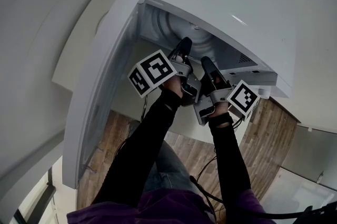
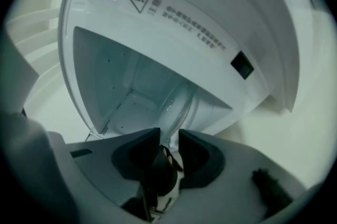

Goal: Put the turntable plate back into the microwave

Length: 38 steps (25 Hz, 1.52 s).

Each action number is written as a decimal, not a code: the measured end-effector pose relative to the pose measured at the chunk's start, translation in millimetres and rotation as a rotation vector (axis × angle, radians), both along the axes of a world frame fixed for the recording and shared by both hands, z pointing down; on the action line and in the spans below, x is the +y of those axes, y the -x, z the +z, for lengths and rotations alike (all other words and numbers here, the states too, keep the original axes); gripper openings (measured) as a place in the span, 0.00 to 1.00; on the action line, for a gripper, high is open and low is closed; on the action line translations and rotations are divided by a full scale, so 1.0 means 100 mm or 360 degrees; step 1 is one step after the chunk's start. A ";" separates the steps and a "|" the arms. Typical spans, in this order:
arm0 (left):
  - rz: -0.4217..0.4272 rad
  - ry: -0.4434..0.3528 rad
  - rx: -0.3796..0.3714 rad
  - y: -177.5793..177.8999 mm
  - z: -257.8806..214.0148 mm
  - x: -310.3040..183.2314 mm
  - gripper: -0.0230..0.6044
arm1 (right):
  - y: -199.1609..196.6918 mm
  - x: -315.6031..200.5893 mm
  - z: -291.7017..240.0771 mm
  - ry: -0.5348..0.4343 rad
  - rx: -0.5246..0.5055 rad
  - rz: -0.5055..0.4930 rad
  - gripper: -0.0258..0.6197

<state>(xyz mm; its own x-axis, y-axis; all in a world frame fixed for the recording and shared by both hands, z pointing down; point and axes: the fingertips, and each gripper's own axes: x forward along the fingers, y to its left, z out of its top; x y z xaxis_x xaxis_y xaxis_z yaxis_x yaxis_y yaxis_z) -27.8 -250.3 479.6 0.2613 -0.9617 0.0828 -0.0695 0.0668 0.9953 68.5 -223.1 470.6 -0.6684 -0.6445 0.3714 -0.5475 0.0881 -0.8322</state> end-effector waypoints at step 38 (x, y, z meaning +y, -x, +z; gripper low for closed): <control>0.0797 0.0065 -0.0553 -0.25 -0.02 0.11 0.20 | -0.08 -0.12 -0.02 -0.0052 -0.0162 0.0404 0.13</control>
<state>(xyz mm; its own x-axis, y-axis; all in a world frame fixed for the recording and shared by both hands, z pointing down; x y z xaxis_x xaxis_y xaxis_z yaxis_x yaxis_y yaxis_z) -2.9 -238.9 477.7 0.6320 -0.7230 0.2788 -0.4227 -0.0202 0.9060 76.9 -235.1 468.5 -0.5168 -0.8065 0.2871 -0.4691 -0.0138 -0.8830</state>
